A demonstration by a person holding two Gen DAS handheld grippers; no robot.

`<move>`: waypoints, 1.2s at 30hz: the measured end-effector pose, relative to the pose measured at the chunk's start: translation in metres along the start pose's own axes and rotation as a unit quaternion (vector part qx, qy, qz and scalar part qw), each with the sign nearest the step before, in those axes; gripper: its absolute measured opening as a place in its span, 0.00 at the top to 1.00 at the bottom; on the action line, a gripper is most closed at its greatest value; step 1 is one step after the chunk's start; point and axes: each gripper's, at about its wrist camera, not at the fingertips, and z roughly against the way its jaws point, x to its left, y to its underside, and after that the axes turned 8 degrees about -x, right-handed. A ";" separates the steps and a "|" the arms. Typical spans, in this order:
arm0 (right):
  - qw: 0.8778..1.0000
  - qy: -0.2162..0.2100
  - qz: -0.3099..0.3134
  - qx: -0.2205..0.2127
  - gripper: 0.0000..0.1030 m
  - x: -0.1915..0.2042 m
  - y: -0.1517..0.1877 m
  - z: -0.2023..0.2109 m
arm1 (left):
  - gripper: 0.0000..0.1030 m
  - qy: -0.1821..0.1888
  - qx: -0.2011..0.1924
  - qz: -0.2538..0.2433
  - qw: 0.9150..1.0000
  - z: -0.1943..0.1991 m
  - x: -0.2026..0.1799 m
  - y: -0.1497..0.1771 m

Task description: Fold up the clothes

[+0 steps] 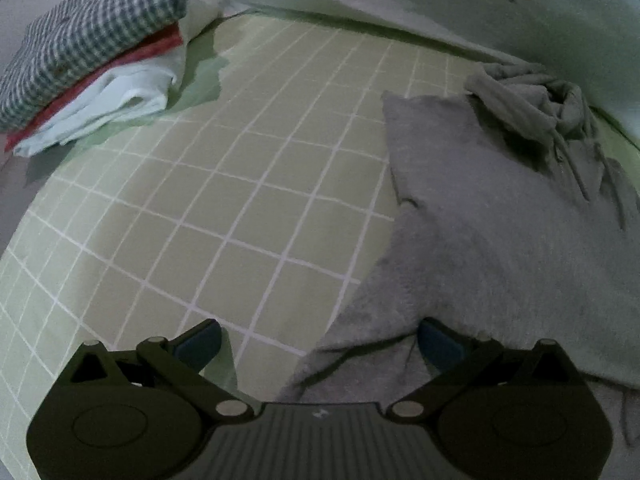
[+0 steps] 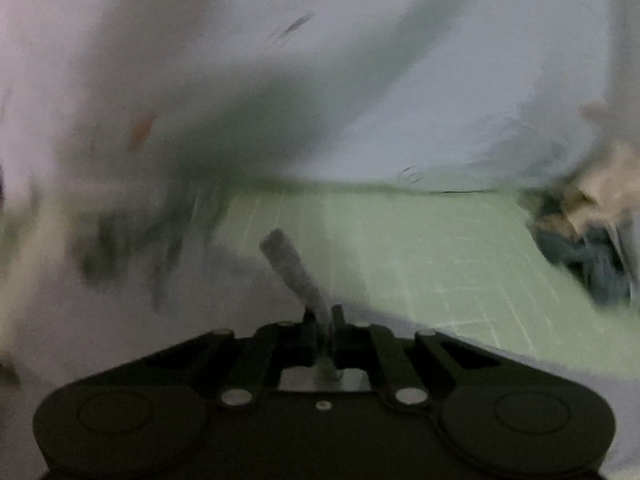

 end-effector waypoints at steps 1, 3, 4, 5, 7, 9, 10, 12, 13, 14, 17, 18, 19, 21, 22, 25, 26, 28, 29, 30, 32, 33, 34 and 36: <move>0.999 0.006 -0.042 -0.016 0.94 -0.015 -0.003 0.007 | 0.00 0.000 0.000 0.003 1.000 0.000 0.000 0.001; 0.992 0.028 -0.114 -0.035 0.94 -0.046 -0.002 0.017 | 0.00 0.001 -0.002 0.006 1.000 0.001 0.001 0.002; 0.988 0.047 -0.142 -0.025 0.92 -0.061 0.006 0.016 | 0.00 0.001 -0.004 0.007 1.000 0.001 0.000 0.002; 0.983 0.068 -0.168 0.000 0.90 -0.075 0.018 0.011 | 0.00 0.000 -0.005 0.006 1.000 0.001 0.000 0.002; 0.969 0.102 -0.220 0.050 0.83 -0.097 0.045 0.002 | 0.00 0.000 -0.005 0.007 1.000 0.002 0.000 0.002; 0.951 0.127 -0.267 0.087 0.81 -0.113 0.068 -0.002 | 0.00 0.000 -0.004 0.007 1.000 0.002 0.000 0.001; 0.948 0.125 -0.284 0.071 0.70 -0.115 0.071 0.004 | 0.00 0.000 -0.004 0.008 1.000 0.002 0.000 0.001; 0.946 0.125 -0.293 0.061 0.55 -0.116 0.071 0.009 | 0.00 -0.001 -0.004 0.008 1.000 0.002 0.000 0.001; 0.948 0.126 -0.285 0.063 0.48 -0.115 0.069 0.008 | 0.00 -0.001 -0.004 0.009 1.000 0.002 0.000 0.001; 0.950 0.127 -0.277 0.064 0.48 -0.114 0.067 0.007 | 0.00 -0.002 -0.004 0.009 1.000 0.002 0.000 0.000; 0.955 0.130 -0.259 0.068 0.43 -0.112 0.064 0.001 | 0.00 -0.002 -0.003 0.010 1.000 0.002 0.000 0.000; 0.956 0.131 -0.253 0.070 0.43 -0.111 0.063 -0.001 | 0.00 -0.002 -0.003 0.011 1.000 0.002 0.000 0.000; 0.957 0.132 -0.247 0.071 0.45 -0.111 0.062 -0.004 | 0.00 -0.002 -0.003 0.011 1.000 0.002 0.000 0.000; 0.958 0.134 -0.243 0.075 0.57 -0.110 0.063 -0.006 | 0.00 -0.002 -0.004 0.011 1.000 0.002 0.000 0.000; 0.958 0.135 -0.242 0.077 0.67 -0.110 0.063 -0.007 | 0.00 -0.002 -0.004 0.011 1.000 0.002 0.000 0.000; 0.955 0.132 -0.253 0.078 0.89 -0.112 0.066 -0.006 | 0.00 -0.002 -0.004 0.011 1.000 0.002 0.001 0.000; 0.952 0.127 -0.267 0.075 0.91 -0.114 0.067 -0.005 | 0.00 -0.001 -0.004 0.010 1.000 0.002 0.001 0.000; 0.944 0.115 -0.301 0.066 0.91 -0.120 0.069 -0.002 | 0.00 -0.001 -0.004 0.010 1.000 0.002 0.001 0.000; 0.937 0.105 -0.328 0.059 0.91 -0.124 0.071 0.000 | 0.00 -0.001 -0.004 0.010 1.000 0.002 0.001 0.000; 0.928 0.095 -0.356 0.053 0.91 -0.127 0.073 0.002 | 0.00 -0.001 -0.004 0.010 1.000 0.002 0.001 0.000; 0.901 0.068 -0.427 0.036 0.91 -0.136 0.079 0.005 | 0.00 -0.001 -0.005 0.010 1.000 0.002 0.001 0.000; 0.884 0.052 -0.464 0.027 0.91 -0.140 0.083 0.007 | 0.00 -0.001 -0.006 0.009 1.000 0.002 0.001 0.000; 0.865 0.036 -0.499 0.018 0.91 -0.144 0.087 0.008 | 0.00 0.000 -0.006 0.009 1.000 0.002 0.001 0.000; 0.825 0.007 -0.566 0.001 0.91 -0.147 0.096 0.009 | 0.00 0.000 -0.007 0.009 1.000 0.002 0.001 0.000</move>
